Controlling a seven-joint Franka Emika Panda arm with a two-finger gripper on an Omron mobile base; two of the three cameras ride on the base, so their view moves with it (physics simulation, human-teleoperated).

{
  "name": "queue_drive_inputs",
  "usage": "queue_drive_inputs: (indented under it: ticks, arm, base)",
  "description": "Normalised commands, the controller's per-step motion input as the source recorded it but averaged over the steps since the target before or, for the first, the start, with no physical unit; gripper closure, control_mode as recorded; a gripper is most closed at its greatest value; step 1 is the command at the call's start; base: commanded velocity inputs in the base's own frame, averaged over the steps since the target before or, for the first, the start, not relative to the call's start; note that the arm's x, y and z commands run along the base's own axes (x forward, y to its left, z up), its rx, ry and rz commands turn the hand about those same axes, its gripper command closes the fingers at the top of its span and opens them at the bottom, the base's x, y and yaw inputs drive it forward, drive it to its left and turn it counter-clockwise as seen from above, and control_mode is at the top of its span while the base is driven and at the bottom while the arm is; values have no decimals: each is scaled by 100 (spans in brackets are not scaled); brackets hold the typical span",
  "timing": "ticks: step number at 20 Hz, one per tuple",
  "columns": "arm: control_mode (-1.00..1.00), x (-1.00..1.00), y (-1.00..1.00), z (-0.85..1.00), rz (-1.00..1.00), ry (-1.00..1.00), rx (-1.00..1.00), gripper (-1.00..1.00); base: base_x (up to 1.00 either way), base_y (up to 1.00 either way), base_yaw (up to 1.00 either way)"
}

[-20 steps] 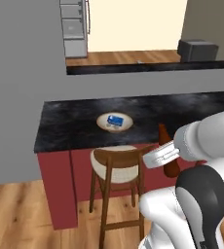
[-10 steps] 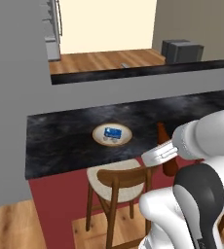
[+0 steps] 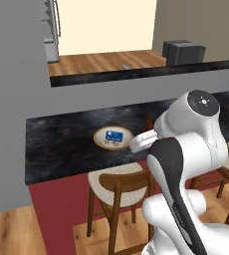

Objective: Open the fridge, grab two sodas, and place both sodas inside the bowl with ice on the dining counter.

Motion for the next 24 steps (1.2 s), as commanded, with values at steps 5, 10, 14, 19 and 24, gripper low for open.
queue_drive_inputs:
  ticks: [5, 10, 14, 19, 24]
  arm:
    - [-100, 100, 0, -42, 0, 36, -1, 100]
    - [-100, 100, 0, -55, 11, 24, -3, 100]
    - [-100, 93, -3, -50, 25, 13, -9, 100]
    - [-100, 82, -1, -47, 29, 11, -8, 100]
    - [-100, 75, 2, -26, 31, 7, -1, 100]
  base:
    - [0, 0, 0]
    - [0, 0, 0]
    - [0, 0, 0]
    - [0, 0, 0]
    - [0, 0, 0]
